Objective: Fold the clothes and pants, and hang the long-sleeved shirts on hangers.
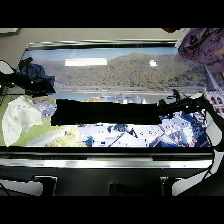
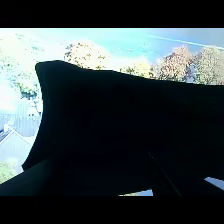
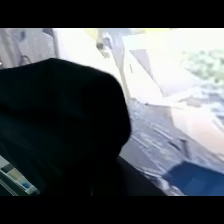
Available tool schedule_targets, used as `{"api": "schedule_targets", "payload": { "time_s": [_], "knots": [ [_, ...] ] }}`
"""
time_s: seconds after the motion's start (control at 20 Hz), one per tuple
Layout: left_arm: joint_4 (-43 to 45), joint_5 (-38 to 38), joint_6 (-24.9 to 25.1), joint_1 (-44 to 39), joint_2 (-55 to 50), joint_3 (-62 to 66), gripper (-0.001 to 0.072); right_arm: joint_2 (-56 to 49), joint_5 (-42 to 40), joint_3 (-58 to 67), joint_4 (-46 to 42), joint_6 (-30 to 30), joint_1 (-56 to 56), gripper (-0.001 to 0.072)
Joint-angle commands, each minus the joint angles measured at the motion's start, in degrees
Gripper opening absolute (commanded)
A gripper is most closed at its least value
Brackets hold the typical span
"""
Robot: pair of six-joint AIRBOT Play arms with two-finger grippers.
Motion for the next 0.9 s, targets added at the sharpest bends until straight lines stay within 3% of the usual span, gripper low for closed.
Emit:
{"api": "schedule_targets", "payload": {
  "time_s": [0.0, 0.05, 0.1, 0.15, 0.2, 0.5, 0.85],
  "knots": [
    [-0.3, -0.1, -0.2, 0.0, 0.0, 0.0, 0.0548, 0.3, -0.4, 0.4, 0.4, -0.5, 2.4, 0.0031],
    [-1.2, -0.1, -0.2, 0.0, 0.0, 0.0, 0.0518, 1.1, -0.2, 0.9, 0.1, 0.5, 2.3, 0.0031],
    [-3.2, 0.0, -0.2, -0.1, 0.0, 0.0, 0.0339, 2.6, -0.1, 1.9, -1.4, 2.1, 2.3, 0.003],
    [-5.2, 0.3, -0.1, -0.4, -0.1, 0.0, 0.0076, 4.3, -0.1, 3.3, -3.1, 4.6, 2.3, 0.003],
    [-6.4, 1.2, -0.2, -1.4, -0.3, 0.0, 0.0018, 6.3, 0.3, 5.1, -4.7, 7.8, 2.3, 0.003],
    [-11.8, 8.7, -1.2, -15.5, -6.2, 0.0, 0.0017, 14.8, 9.7, 18.8, -14.5, 23.9, 2.3, 0.0031],
    [-27.7, 26.5, -1.0, -36.6, -16.4, 0.1, 0.0017, 20.0, 16.8, 23.3, -21.1, 32.0, 2.3, 0.0031]
  ]
}}
